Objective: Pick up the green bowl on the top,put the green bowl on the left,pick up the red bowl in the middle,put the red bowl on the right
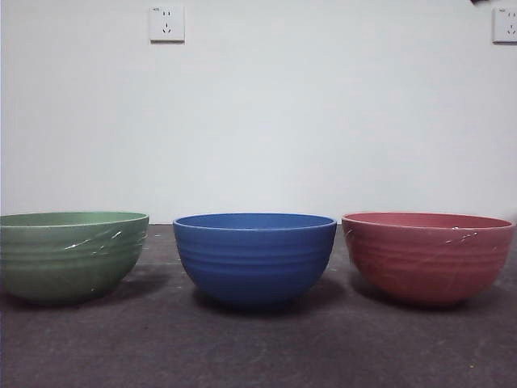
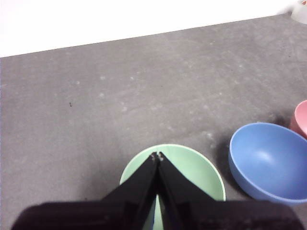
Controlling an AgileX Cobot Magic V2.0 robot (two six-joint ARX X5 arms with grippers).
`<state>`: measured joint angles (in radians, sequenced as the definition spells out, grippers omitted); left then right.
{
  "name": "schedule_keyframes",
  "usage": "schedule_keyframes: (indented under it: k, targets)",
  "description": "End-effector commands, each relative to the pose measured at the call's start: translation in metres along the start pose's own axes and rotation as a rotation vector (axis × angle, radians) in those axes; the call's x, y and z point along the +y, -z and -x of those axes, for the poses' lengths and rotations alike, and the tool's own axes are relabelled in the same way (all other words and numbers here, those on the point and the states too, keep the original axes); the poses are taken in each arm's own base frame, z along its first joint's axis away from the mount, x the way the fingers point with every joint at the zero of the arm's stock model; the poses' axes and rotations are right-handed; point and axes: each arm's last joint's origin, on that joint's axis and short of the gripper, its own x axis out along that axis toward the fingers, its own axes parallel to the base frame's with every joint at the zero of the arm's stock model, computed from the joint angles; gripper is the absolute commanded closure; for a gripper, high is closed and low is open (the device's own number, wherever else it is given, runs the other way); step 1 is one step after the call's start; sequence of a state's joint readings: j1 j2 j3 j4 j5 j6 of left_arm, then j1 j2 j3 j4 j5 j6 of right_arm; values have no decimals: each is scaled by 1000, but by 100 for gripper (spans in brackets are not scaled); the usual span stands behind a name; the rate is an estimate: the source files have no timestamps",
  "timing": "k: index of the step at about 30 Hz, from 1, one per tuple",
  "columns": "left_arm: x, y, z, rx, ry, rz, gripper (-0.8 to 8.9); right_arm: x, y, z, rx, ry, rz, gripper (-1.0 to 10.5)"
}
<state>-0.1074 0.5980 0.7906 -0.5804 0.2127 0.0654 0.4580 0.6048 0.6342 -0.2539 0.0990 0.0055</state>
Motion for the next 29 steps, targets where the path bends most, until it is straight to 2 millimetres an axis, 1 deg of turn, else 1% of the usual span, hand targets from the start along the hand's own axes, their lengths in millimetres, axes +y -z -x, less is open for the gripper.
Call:
schedule_keyframes:
  k: [1,3,5,9,22,23,24,26,29]
  targets:
    - [-1,21,1,-29,-7,12,821,-1,13,4,-41,12,-40,963]
    - [-2,31,2,-54,-8,7,821,-1,15,7,-60,14,-41,963]
    - [-3,35,4,-68,-7,5,820,-2,14,7,-66,42,-53,962]
    - [-3,38,5,-38,-4,36,817,-4,16,7,-49,114,-63,945]
    - [-4,42,5,2,-2,44,817,-4,18,7,-28,118,-59,944]
    - [-5,44,8,1,2,32,817,-4,18,7,-28,117,-59,945]
    - [-5,46,15,-7,-33,-28,817,-4,18,7,-27,117,-59,945]
    - [-6,52,28,-25,-99,-42,817,-4,19,7,-23,117,-59,945]
    - [-7,61,40,-139,-184,-50,817,-4,19,7,-20,117,-58,945]
